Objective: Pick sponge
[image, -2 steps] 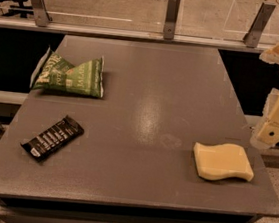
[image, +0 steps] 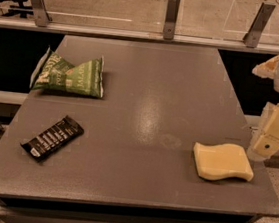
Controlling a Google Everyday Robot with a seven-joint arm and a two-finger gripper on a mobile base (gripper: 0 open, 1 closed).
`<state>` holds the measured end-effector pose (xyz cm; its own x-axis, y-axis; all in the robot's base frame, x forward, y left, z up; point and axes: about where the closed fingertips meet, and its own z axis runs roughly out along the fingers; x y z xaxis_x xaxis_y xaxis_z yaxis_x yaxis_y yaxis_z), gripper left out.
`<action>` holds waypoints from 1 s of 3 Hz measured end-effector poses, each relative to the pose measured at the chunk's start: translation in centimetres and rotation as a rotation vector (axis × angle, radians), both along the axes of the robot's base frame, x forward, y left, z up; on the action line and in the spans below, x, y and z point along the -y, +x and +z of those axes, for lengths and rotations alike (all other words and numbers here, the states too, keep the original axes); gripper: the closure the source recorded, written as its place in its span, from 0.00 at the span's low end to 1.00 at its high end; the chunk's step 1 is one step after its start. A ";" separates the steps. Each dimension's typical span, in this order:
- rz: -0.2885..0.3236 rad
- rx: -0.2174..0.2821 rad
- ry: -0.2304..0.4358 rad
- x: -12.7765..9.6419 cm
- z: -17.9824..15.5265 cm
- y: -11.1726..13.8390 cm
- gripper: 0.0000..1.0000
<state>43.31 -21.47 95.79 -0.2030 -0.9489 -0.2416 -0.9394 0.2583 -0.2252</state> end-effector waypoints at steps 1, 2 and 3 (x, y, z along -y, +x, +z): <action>0.051 -0.056 0.067 -0.8 -3.8 -1.8 0.00; 0.100 -0.100 0.105 -2.0 -7.2 -3.3 0.00; 0.130 -0.135 0.104 -2.7 -10.1 -4.0 0.00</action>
Offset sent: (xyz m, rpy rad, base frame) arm -0.0505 0.0328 -0.1169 0.1542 0.1652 0.1578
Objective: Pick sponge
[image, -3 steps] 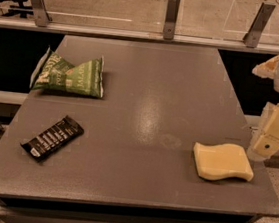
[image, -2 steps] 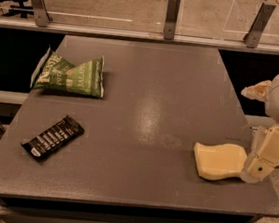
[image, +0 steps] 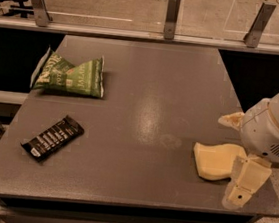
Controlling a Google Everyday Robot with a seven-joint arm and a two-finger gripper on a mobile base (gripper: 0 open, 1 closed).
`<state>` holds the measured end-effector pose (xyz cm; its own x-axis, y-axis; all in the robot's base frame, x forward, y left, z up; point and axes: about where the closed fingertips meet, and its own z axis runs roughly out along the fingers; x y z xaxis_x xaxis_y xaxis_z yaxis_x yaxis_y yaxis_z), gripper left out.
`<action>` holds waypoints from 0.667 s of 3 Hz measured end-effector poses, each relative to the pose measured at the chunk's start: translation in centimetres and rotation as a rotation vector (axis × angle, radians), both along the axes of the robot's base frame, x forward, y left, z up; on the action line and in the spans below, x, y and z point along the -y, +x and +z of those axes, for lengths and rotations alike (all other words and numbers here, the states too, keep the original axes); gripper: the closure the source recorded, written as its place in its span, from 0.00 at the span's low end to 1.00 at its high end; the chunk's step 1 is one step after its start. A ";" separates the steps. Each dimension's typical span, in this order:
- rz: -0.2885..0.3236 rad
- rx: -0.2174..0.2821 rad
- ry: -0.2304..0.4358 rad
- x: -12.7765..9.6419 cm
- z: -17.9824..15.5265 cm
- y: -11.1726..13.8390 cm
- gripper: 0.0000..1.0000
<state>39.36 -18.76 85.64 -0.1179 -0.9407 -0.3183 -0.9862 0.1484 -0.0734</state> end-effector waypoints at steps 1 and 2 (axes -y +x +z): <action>0.017 -0.028 -0.032 0.2 -2.5 -0.2 0.03; 0.026 -0.054 -0.063 0.9 -4.6 -0.5 0.21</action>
Offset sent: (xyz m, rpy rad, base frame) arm -0.0078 -0.0176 -0.0710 -0.0989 0.0897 0.0354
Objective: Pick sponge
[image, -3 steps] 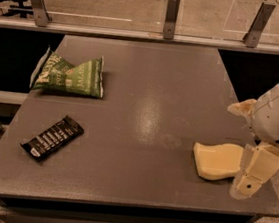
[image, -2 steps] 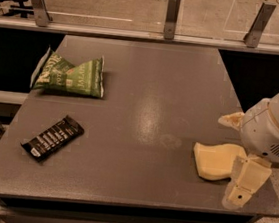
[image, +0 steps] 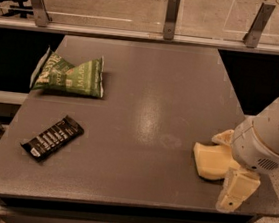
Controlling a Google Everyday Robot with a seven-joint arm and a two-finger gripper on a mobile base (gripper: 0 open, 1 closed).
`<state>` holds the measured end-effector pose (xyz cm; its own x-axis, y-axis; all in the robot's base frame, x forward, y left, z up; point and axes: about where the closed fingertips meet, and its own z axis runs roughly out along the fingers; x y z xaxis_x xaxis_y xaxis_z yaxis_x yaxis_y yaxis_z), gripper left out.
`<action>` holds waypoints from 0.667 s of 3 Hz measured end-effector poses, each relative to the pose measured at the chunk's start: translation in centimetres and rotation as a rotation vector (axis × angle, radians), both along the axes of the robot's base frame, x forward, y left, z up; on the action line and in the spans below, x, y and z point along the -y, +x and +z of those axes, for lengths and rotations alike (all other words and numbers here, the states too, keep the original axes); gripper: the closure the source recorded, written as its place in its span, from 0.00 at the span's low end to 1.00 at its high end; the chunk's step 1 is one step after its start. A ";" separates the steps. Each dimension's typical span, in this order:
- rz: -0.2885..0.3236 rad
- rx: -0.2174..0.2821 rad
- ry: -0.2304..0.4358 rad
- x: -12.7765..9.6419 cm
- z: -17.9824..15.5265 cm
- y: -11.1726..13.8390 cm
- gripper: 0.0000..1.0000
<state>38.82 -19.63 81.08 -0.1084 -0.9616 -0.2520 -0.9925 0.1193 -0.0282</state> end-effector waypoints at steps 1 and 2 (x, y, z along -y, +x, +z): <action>0.011 -0.008 -0.006 0.0 -0.3 0.0 0.44; 0.011 -0.008 -0.006 0.0 0.3 0.0 0.67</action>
Offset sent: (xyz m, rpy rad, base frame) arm 0.0081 0.0088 0.0007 0.0127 -0.0058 0.0746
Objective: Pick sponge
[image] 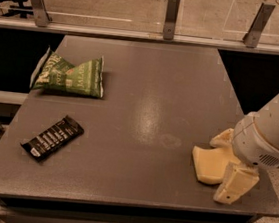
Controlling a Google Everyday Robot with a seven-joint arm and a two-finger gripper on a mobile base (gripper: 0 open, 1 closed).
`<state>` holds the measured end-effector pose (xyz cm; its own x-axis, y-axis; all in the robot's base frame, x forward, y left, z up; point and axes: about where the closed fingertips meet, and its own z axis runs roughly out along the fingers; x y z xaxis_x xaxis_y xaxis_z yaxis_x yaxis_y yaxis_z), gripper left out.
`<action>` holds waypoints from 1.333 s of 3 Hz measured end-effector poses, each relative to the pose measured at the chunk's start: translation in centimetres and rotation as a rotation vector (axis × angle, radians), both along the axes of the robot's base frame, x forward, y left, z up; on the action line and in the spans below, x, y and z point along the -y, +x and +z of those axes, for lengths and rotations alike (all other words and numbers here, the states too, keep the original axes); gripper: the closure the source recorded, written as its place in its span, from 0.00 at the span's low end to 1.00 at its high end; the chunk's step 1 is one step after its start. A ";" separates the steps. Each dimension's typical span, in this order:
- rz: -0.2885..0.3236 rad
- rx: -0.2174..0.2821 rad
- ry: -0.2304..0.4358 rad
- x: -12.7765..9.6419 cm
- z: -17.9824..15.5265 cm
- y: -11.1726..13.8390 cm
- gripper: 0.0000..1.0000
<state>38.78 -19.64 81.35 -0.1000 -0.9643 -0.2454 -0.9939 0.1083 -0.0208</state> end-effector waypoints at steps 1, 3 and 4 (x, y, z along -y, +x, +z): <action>0.000 0.000 0.000 0.0 0.9 0.0 0.90; 0.011 0.058 0.061 -0.3 3.5 2.1 1.00; 0.007 0.102 0.131 0.1 5.9 4.7 1.00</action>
Offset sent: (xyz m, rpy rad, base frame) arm 0.0235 0.0185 0.0402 0.0788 -0.1133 0.0794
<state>43.51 -19.77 87.30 -0.0616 -0.9239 -0.3777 -0.9882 0.1097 -0.1073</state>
